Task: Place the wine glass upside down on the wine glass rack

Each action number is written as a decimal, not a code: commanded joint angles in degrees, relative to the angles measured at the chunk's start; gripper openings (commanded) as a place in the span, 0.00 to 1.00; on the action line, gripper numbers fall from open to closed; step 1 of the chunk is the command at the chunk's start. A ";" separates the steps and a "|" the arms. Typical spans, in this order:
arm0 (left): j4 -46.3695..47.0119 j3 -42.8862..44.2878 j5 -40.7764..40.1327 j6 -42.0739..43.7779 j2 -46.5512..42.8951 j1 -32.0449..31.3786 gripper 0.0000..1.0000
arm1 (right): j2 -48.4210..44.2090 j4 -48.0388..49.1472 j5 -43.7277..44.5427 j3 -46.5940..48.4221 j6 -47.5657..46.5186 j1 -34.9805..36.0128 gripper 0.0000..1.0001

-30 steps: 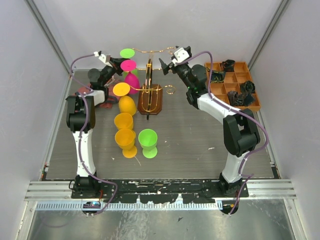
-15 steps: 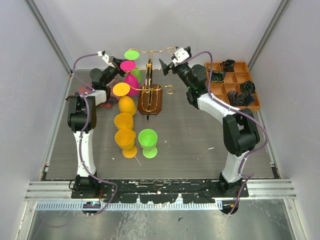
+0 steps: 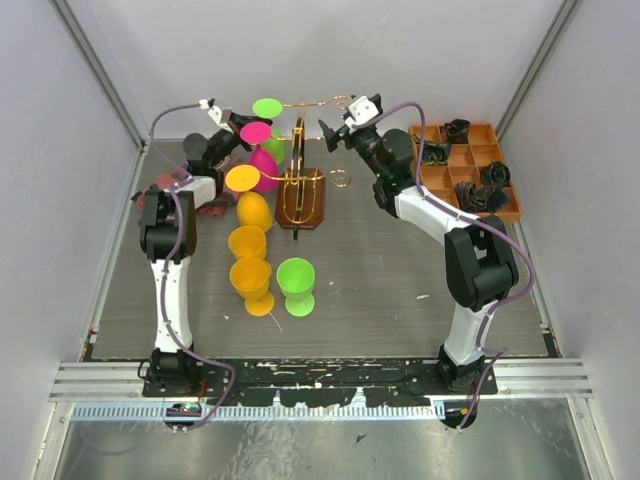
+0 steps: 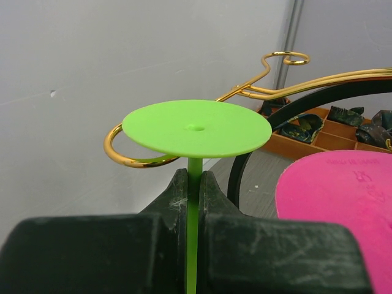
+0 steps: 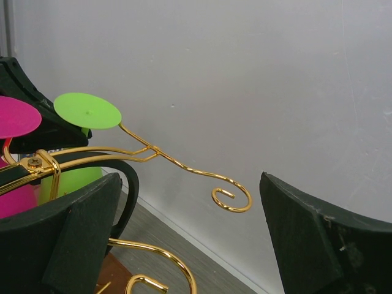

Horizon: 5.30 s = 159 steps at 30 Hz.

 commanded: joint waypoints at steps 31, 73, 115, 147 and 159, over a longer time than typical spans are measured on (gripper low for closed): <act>-0.19 2.77 -8.01 2.76 2.81 2.54 0.14 | 0.59 2.05 -0.58 2.84 1.56 -0.52 1.00; 2.37 -10.53 -2.86 3.39 -6.52 7.03 0.60 | 0.86 5.45 -0.26 1.32 2.44 -0.83 1.00; -96.15 -30.39 -42.92 32.31 -69.88 -0.12 0.66 | -2.09 1.00 10.37 11.55 3.49 -4.92 1.00; -105.99 -34.83 -38.64 17.35 -68.35 -12.49 0.54 | -4.70 5.62 11.86 7.12 -1.52 -6.65 1.00; -106.45 -35.67 -41.98 14.66 -66.44 -16.59 0.50 | -5.46 5.73 11.03 5.92 -0.75 -8.00 1.00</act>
